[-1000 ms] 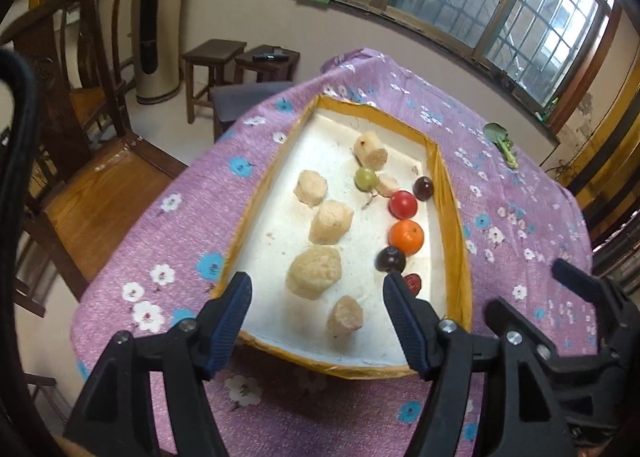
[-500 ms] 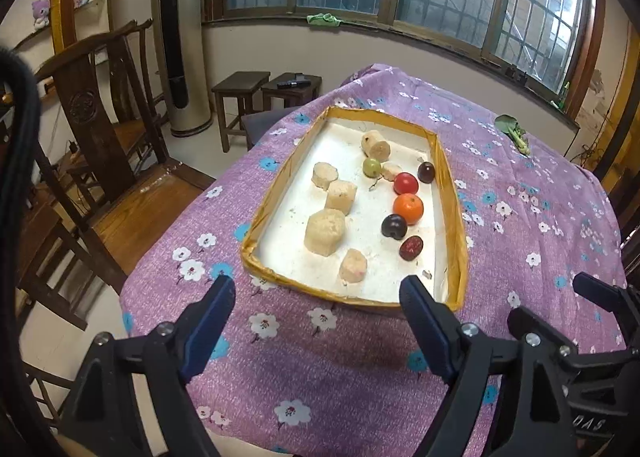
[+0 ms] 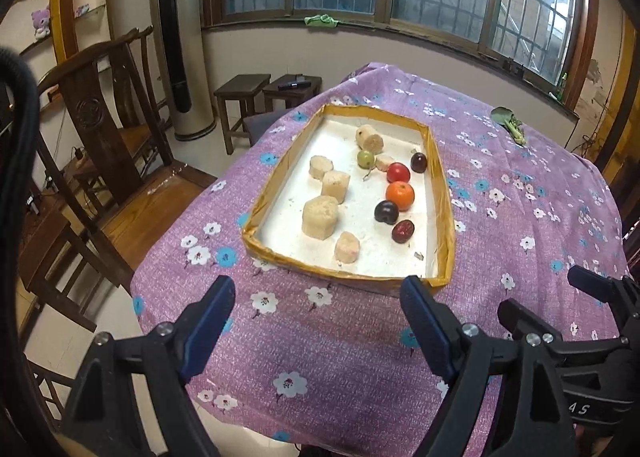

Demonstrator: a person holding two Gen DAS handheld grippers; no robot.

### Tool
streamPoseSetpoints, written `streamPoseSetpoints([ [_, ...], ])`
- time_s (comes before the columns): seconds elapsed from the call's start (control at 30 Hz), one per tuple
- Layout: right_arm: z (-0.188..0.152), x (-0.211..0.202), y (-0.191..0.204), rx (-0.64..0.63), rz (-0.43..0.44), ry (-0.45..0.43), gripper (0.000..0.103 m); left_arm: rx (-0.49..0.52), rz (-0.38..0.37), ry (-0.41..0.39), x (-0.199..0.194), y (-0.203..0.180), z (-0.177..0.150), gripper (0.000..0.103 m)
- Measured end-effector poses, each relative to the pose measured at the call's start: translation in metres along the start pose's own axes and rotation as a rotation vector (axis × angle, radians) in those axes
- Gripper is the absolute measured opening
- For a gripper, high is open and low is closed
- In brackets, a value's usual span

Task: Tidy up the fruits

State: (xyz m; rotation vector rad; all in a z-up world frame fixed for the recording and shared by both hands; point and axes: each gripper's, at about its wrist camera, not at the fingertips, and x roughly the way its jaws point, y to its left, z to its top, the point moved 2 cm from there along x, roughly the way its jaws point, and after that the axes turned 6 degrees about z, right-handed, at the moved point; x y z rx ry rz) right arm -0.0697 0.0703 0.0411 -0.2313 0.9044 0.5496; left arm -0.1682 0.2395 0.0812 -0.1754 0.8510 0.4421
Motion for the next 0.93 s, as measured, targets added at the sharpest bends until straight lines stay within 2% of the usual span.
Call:
streamPoseSetpoints([
  [0.1, 0.000, 0.002, 0.001, 0.003, 0.003, 0.003, 0.103, -0.012, -0.007, 0.016, 0.003, 0.002, -0.001, 0.086],
  [0.27, 0.001, 0.005, 0.005, -0.005, 0.001, 0.011, 0.103, -0.007, 0.033, -0.015, 0.002, 0.003, -0.003, 0.086],
  [0.93, 0.009, 0.020, 0.008, -0.028, -0.013, 0.036, 0.103, 0.021, 0.033, 0.002, 0.016, -0.002, 0.002, 0.086],
])
